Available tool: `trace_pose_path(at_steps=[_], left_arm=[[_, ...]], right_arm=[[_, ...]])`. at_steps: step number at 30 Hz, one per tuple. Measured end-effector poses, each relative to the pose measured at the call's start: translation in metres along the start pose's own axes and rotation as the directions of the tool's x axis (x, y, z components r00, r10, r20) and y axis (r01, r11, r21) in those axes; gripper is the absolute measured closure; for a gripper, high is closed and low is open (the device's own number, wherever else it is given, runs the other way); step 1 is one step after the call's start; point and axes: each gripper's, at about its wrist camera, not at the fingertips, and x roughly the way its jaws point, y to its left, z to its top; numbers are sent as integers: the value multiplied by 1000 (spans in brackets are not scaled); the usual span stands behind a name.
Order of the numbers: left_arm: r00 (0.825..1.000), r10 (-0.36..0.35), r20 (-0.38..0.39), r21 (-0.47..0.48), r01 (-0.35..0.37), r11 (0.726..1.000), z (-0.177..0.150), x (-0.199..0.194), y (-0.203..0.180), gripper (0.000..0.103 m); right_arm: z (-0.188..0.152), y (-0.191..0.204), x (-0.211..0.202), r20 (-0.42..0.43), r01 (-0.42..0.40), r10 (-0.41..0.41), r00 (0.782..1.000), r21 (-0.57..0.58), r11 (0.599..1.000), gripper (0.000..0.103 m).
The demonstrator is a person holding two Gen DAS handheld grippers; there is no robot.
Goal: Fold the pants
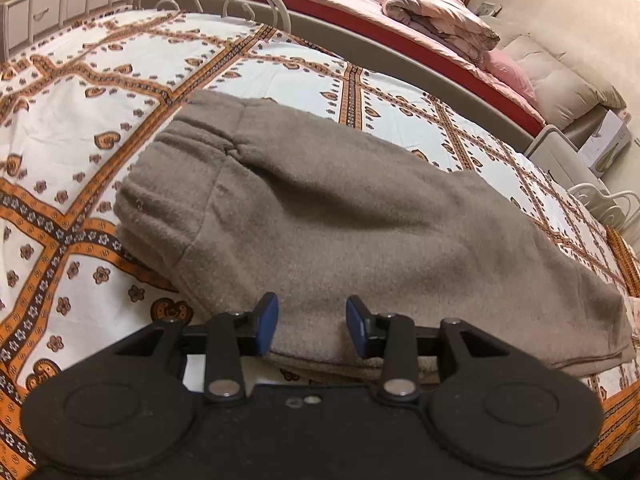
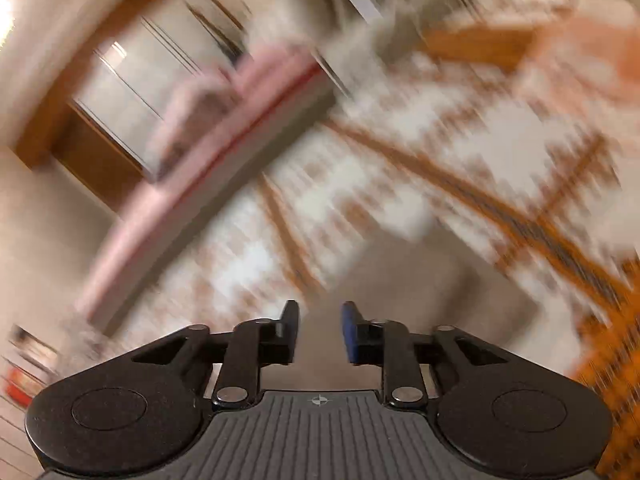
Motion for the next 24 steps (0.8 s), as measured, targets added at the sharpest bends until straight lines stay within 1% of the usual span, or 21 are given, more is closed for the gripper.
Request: trace_pose_path(at_steps=[1, 2, 3, 4, 5, 6, 7, 8, 9, 11, 13, 15, 16, 17, 19, 21, 23, 24], left_arm=[[1000, 8, 4, 12, -8, 1000, 0, -1, -2, 74], [1000, 21, 7, 29, -22, 999, 0, -2, -4, 74], [1000, 28, 7, 41, -29, 999, 0, -2, -6, 74], [1000, 30, 4, 46, -31, 998, 0, -1, -6, 74], [1000, 29, 0, 42, -29, 999, -1, 0, -6, 74], [1000, 27, -1, 34, -27, 999, -1, 1, -5, 73], [1000, 25, -1, 27, -25, 999, -1, 1, -4, 72], [1000, 21, -1, 20, -21, 1000, -1, 1, -4, 69], [1000, 18, -1, 20, -18, 1000, -1, 2, -5, 68], [1000, 19, -3, 41, -19, 999, -2, 2, -8, 64], [1000, 19, -3, 56, -19, 998, -2, 3, -10, 62], [1000, 19, -3, 57, -19, 998, -3, 3, -10, 62], [1000, 18, -3, 56, -18, 998, -3, 3, -10, 62], [1000, 15, -2, 55, -15, 998, -3, 2, -10, 62], [1000, 12, -2, 52, -12, 999, -3, 2, -9, 62], [1000, 13, -2, 54, -13, 998, -3, 3, -9, 62], [1000, 14, -2, 56, -14, 998, -3, 3, -9, 61], [1000, 15, -2, 56, -15, 998, -3, 3, -9, 61]], right_arm=[[-10, -16, 9, -50, 32, -29, 998, 71, 997, 76], [-16, -30, 14, -94, 22, -7, 996, 151, 988, 76], [-17, -39, 18, -120, -6, 34, 992, 225, 974, 76], [-17, -43, 20, -127, -15, 49, 991, 253, 967, 76], [-17, -45, 21, -129, -11, 47, 991, 262, 965, 75], [-18, -47, 23, -134, -11, 50, 990, 279, 960, 70], [-19, -53, 27, -155, -5, 57, 986, 318, 948, 54], [-19, -54, 37, -173, 7, 58, 983, 353, 936, 47], [-20, -58, 40, -181, 6, 69, 981, 383, 924, 46], [-16, -59, 45, -161, -12, 85, 983, 409, 913, 47], [-7, -57, 50, -151, -4, 67, 986, 384, 923, 47], [-7, -59, 51, -148, -5, 68, 987, 391, 920, 47], [-6, -60, 51, -143, -10, 71, 987, 391, 920, 48], [-5, -60, 54, -142, -10, 72, 987, 395, 919, 52], [-5, -61, 60, -144, 0, 62, 988, 393, 920, 78], [-4, -68, 64, -151, 12, 53, 987, 400, 917, 94], [-3, -68, 67, -154, 13, 51, 987, 386, 922, 96], [0, -58, 64, -141, 22, 26, 990, 327, 945, 97]])
